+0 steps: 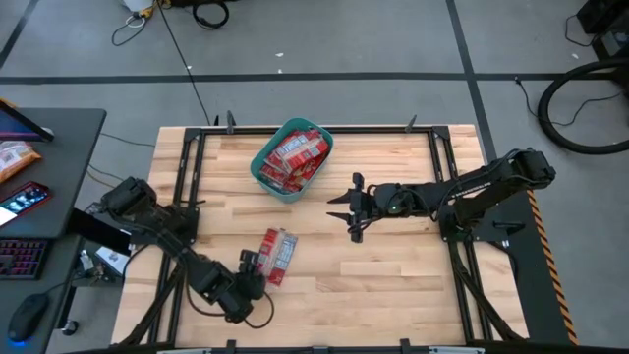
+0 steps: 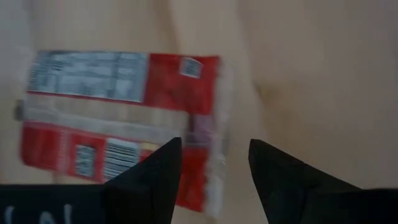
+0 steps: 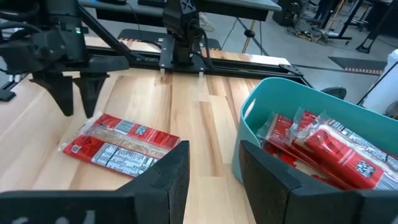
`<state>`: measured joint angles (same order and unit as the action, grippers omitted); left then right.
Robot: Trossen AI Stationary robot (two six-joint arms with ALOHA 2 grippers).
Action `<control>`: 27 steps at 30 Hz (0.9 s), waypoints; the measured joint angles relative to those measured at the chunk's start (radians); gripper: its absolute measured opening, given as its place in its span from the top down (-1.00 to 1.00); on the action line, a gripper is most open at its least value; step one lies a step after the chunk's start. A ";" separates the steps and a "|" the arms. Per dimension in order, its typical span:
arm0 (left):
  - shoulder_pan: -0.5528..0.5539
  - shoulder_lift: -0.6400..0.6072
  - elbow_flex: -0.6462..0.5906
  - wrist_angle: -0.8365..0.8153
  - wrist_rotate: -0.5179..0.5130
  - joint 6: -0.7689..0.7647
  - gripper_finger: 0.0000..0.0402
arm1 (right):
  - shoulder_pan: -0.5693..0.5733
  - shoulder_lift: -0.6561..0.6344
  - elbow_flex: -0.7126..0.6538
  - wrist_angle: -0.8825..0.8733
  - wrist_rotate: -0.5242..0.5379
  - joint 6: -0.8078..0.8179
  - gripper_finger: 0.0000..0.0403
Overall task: Sort popcorn bags into baskets
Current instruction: Put the red popcorn bag into the blue bin
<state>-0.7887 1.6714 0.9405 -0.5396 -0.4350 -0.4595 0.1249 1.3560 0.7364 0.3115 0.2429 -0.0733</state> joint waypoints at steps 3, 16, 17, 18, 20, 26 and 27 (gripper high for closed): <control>-0.019 0.000 0.000 -0.007 0.046 0.000 0.04 | 0.000 0.000 0.000 0.000 0.000 0.000 0.29; -0.063 0.041 0.002 -0.041 0.031 -0.027 0.04 | 0.000 0.000 0.000 0.000 0.001 -0.005 0.29; -0.065 0.046 0.001 -0.046 0.032 -0.027 0.04 | 0.000 0.000 0.000 0.000 0.001 -0.008 0.29; -0.070 0.048 0.001 -0.054 0.032 -0.030 0.04 | 0.000 0.000 0.000 0.001 0.001 -0.008 0.29; -0.075 0.045 0.001 -0.058 0.026 -0.047 0.04 | -0.001 0.000 0.000 0.000 0.001 -0.008 0.29; -0.074 0.045 0.001 -0.072 0.008 -0.059 0.04 | -0.001 0.000 0.000 0.000 0.001 -0.009 0.29; -0.074 0.045 0.001 -0.076 0.000 -0.056 0.04 | -0.001 0.000 0.000 0.000 0.001 -0.010 0.29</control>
<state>-0.8631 1.7161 0.9417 -0.6160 -0.4345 -0.5155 0.1238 1.3560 0.7364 0.3115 0.2436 -0.0838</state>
